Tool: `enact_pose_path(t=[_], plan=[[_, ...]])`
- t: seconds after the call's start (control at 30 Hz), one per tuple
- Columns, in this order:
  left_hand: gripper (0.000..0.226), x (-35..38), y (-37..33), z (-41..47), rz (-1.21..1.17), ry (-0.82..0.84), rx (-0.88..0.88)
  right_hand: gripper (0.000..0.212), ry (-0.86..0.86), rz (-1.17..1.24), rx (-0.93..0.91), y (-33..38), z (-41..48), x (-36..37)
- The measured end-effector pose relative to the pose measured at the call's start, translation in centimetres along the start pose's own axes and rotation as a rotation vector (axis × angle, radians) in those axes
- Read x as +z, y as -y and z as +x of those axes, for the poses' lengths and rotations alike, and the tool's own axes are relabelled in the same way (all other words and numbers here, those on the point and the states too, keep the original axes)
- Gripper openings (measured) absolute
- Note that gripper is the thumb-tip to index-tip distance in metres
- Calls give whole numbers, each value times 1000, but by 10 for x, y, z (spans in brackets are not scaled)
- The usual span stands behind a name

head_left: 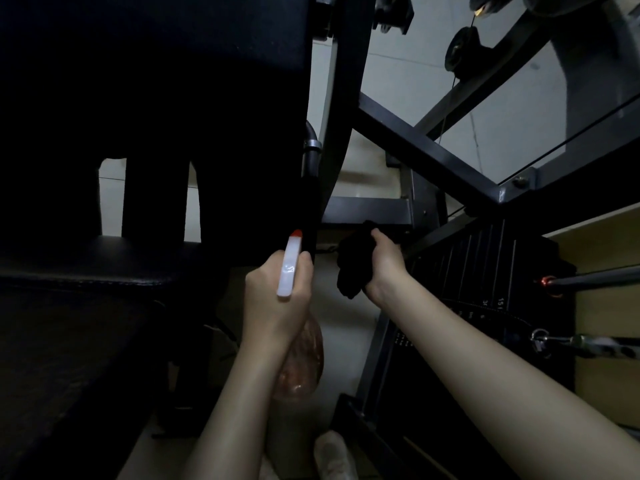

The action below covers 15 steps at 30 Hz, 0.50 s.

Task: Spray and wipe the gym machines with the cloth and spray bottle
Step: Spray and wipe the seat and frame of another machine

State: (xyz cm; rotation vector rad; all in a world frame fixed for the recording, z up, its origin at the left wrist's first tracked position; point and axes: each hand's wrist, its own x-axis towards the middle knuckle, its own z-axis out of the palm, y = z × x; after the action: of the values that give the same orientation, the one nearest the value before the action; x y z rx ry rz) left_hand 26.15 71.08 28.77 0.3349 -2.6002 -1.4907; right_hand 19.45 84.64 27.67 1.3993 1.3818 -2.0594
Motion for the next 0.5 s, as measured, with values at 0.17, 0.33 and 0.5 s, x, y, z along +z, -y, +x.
enact_pose_path(t=[0.17,0.33,0.5], plan=[[41,-6,15,-12,22,35,36,40,75,-34,2,-3,2,8],[52,-7,25,-24,-5,81,-16,29,171,-113,-100,2,10,34],[55,-8,33,-36,-65,105,-56,18,179,-207,-170,-2,11,36]])
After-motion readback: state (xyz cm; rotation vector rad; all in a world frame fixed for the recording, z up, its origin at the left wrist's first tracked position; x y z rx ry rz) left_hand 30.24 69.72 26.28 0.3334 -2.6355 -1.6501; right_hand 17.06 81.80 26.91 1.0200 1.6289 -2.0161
